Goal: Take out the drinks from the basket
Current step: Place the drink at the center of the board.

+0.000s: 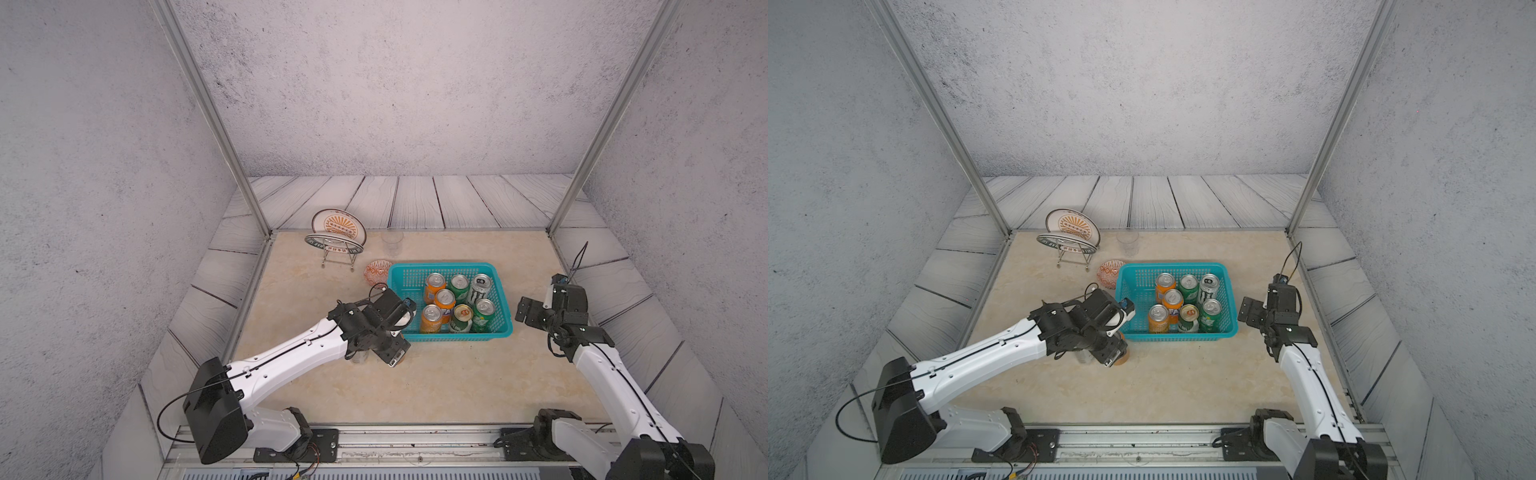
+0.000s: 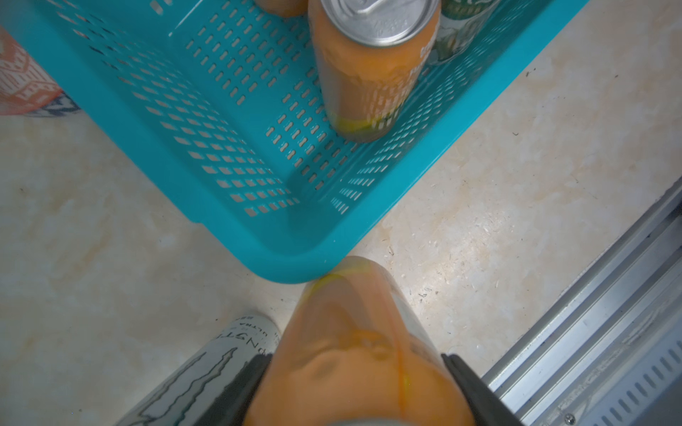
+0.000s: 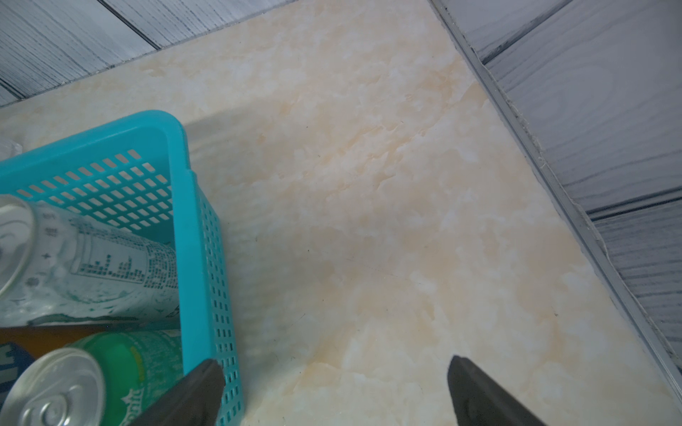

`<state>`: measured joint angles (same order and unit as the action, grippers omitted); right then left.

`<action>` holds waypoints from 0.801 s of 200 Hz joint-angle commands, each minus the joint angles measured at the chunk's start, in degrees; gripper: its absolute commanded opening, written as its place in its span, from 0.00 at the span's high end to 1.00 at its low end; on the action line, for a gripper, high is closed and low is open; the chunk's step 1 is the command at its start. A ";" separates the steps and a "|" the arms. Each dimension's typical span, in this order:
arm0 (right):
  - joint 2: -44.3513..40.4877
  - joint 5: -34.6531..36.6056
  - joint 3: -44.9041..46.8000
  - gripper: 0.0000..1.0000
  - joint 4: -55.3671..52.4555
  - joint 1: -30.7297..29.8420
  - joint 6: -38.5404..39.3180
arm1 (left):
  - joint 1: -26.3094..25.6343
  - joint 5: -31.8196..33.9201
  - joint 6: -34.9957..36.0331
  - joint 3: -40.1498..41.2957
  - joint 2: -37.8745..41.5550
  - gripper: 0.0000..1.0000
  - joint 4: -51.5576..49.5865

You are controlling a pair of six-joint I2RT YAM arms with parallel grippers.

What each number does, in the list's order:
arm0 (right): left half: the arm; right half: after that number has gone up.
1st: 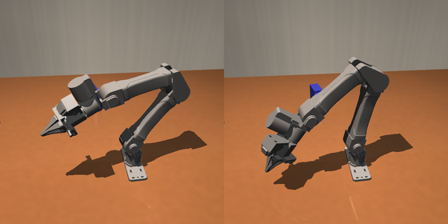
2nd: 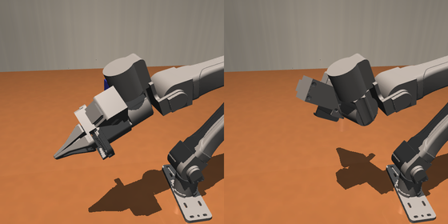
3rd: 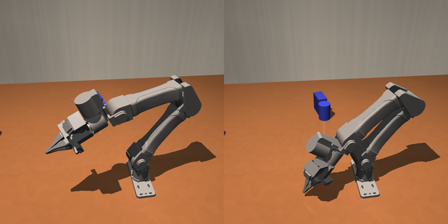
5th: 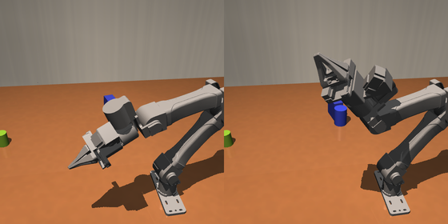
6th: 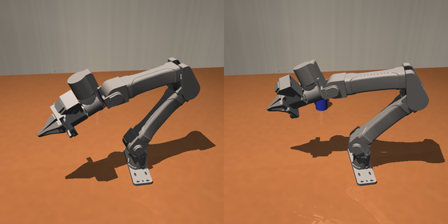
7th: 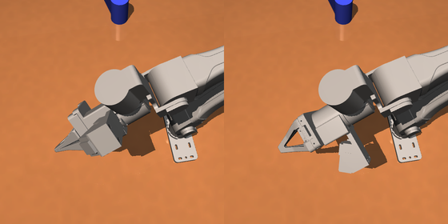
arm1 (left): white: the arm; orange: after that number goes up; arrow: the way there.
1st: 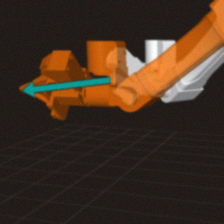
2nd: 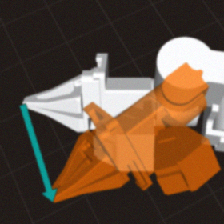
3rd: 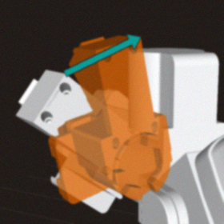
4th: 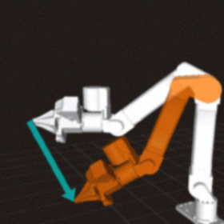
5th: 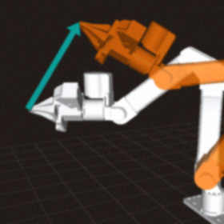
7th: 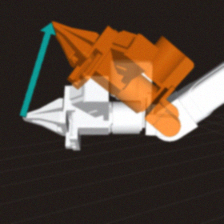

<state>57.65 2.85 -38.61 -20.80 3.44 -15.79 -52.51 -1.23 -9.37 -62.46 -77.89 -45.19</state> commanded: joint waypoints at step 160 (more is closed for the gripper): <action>0.34 -0.31 -0.52 0.01 0.32 0.09 0.85 | -0.07 4.25 -4.04 1.00 -8.02 0.34 5.93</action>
<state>57.67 2.87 -38.61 -20.75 3.44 -15.70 -52.53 1.30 -12.25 -61.36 -85.89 -43.92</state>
